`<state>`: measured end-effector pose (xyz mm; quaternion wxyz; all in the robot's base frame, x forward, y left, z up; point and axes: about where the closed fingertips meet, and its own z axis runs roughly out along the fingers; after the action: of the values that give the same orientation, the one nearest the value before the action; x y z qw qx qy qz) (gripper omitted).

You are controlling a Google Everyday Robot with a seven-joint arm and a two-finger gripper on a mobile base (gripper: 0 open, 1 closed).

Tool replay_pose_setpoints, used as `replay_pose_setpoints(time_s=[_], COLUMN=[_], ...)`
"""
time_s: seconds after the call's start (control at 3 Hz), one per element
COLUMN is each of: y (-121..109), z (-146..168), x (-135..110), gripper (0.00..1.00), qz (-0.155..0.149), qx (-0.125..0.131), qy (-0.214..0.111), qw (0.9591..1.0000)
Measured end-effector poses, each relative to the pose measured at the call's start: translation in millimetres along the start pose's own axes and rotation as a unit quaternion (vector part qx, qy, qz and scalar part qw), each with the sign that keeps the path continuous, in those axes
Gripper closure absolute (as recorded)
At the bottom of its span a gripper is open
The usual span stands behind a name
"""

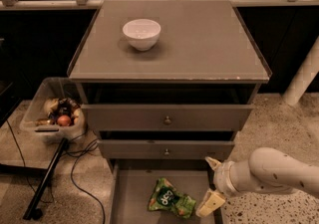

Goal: Pick green rice chip bag from bottom drawer and place on counter

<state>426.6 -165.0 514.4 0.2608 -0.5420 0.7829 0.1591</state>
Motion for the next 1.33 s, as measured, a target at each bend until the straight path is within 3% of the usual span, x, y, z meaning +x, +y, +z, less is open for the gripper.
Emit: replay_pose_setpoints(time_s=[0.33,1.0,1.33], y=[21,45,51], z=[37,94,119], x=[17,57,71], gripper=[0.0,0.0,0.0], qz=[0.022,0.063,0.071], qx=[-0.03,-0.057,-0.056], qy=[0.014,0.03,0.008], qw=[0.9992,0.996,0.9959])
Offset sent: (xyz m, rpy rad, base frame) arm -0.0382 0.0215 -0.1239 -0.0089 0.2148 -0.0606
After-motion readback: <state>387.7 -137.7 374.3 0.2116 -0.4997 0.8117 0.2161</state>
